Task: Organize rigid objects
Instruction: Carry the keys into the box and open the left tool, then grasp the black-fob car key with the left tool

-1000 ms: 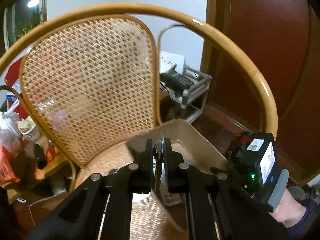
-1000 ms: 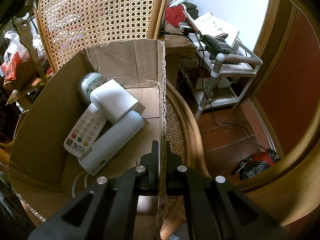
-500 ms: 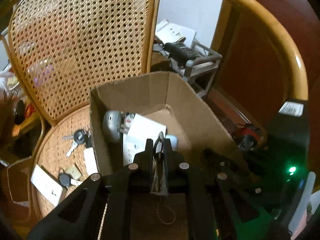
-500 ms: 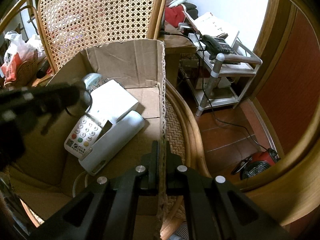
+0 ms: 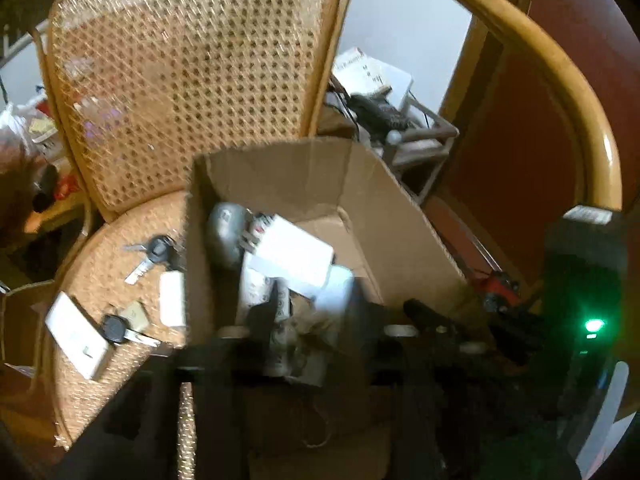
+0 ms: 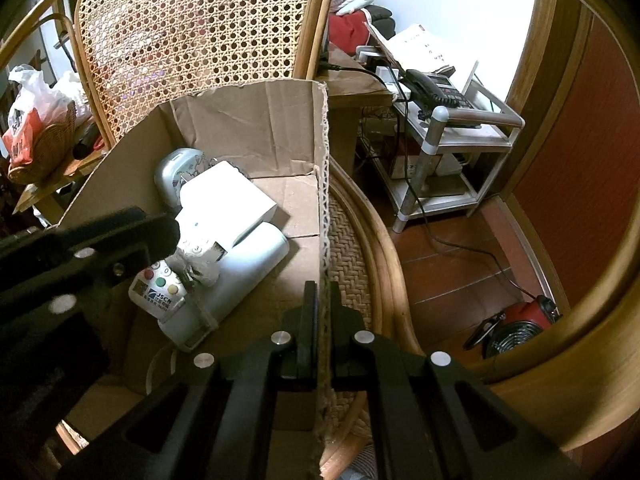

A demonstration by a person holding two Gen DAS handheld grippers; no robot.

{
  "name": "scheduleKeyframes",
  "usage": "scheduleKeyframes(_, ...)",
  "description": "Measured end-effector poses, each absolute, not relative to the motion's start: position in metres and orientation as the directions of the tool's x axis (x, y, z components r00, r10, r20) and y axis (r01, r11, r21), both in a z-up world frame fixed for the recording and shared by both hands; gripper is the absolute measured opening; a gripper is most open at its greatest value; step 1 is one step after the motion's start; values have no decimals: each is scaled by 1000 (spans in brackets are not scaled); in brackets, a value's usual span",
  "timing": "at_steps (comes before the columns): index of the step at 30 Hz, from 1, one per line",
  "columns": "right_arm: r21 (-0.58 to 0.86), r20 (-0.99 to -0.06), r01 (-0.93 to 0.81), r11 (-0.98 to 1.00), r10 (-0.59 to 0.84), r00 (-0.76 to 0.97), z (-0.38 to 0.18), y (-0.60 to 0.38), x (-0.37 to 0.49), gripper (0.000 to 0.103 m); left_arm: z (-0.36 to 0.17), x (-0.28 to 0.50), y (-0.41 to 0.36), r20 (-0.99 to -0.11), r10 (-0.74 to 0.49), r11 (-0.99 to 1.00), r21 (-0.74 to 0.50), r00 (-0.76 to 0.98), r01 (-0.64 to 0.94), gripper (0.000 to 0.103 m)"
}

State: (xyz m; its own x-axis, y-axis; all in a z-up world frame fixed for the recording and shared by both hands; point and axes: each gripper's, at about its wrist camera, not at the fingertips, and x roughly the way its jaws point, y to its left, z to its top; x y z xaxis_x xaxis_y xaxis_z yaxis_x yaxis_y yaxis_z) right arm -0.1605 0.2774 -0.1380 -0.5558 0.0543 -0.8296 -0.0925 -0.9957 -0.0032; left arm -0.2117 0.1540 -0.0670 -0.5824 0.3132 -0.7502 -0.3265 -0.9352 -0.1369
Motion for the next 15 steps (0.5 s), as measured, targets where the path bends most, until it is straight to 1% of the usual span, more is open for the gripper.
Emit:
scheduleKeyframes(1,-6,-830,-91,-996,56,-555,-138,277,-161,6,-62,-211,149,-740,289,-946,-126,-607,-298,76)
scheduleKeyframes(2,-8,-830,-91,-996,57,-554,-138,276,-161,6,-56,-209,142,-728,260,-958,-111,-635,-265,81)
scheduleKeyframes(4,-9,-831,-91,-996,58,-554,-137,277,-161,6,-43,-207,125,-690,276,-958,-140,-670,-251,95)
scheduleKeyframes(6,-10,-830,-91,-996,59,-554,-137,277,-161,6,-33,-207,105,-670,272,-961,-155,-691,-228,96)
scheduleKeyframes(8,-9,-830,-91,-996,58,-554,-137,277,-160,6,-26,-207,88,-658,255,-965,-126,-709,-231,96)
scheduleKeyframes(11,-10,-830,-91,-996,59,-554,-137,277,-161,5,-30,-212,61,-666,241,-962,-66,-706,-266,96)
scheduleKeyframes(12,-10,-830,-91,-996,59,-554,-136,277,-161,5,-34,-213,53,-673,244,-959,-61,-698,-277,96)
scheduleKeyframes(14,-9,-830,-92,-996,58,-554,-137,277,-161,5,-46,-218,36,-688,295,-937,-72,-663,-342,96)
scheduleKeyframes(15,-9,-830,-92,-996,58,-554,-137,277,-160,5,-54,-220,31,-701,308,-923,-56,-643,-381,96)
